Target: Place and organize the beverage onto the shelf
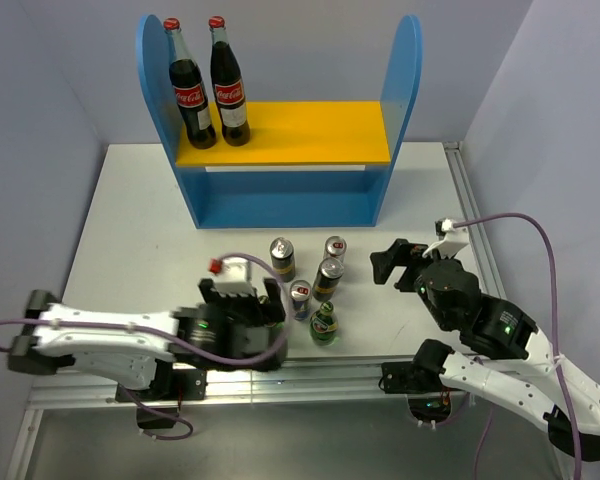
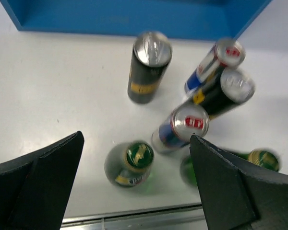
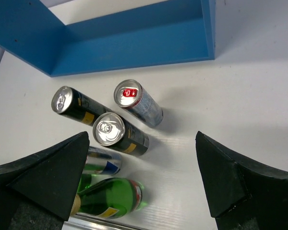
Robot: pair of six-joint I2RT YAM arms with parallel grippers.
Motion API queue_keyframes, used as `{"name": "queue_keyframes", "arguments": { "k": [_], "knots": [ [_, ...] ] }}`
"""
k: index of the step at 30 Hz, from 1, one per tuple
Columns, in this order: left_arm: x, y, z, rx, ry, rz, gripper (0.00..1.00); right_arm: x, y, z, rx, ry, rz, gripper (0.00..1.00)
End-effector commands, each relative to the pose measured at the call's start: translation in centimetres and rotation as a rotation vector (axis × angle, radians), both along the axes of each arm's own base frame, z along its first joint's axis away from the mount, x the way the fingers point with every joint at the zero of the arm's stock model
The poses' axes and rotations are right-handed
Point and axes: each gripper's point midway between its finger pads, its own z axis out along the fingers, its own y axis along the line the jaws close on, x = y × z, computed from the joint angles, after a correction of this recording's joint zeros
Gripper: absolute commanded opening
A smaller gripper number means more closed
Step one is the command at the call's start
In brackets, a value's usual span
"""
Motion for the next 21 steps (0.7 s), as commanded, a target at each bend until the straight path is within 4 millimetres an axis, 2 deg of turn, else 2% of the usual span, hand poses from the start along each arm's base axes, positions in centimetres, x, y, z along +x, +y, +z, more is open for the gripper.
{"name": "queue_keyframes", "arguments": {
  "k": [1,5,8,13,14,18,19,21],
  "knots": [
    [-1.4,0.3,-2.8,0.029,-0.028,0.063,0.99,-0.2,0.5,0.1,0.015,0.003,0.022,0.98],
    [-3.0,-2.1,-3.7,0.013,-0.025,0.005,0.99,0.1,0.9,-0.4,-0.004,0.011,0.023,0.98],
    [-3.3,-1.6,-4.9,0.002,-0.032,0.028,0.99,0.1,1.2,-1.3,-0.007,0.027,0.032,0.98],
    [-2.8,-1.3,-6.8,-0.015,-0.069,0.035,0.99,0.1,1.4,-1.7,-0.005,0.031,0.04,0.98],
    [-2.7,-1.2,-7.6,-0.028,-0.071,0.038,0.99,0.1,1.5,-1.8,-0.007,0.03,0.04,0.98],
    [-1.8,-1.8,-9.4,-0.043,-0.067,0.039,0.99,0.2,1.5,-1.8,-0.013,0.029,0.039,0.98],
    [-1.5,-1.3,-9.8,-0.006,-0.081,0.036,0.99,0.2,1.5,-1.9,-0.017,0.031,0.038,0.98],
    [-1.2,-1.8,-9.6,-0.049,-0.086,0.039,0.99,0.3,1.5,-2.0,-0.021,0.035,0.036,0.98]
  ]
}}
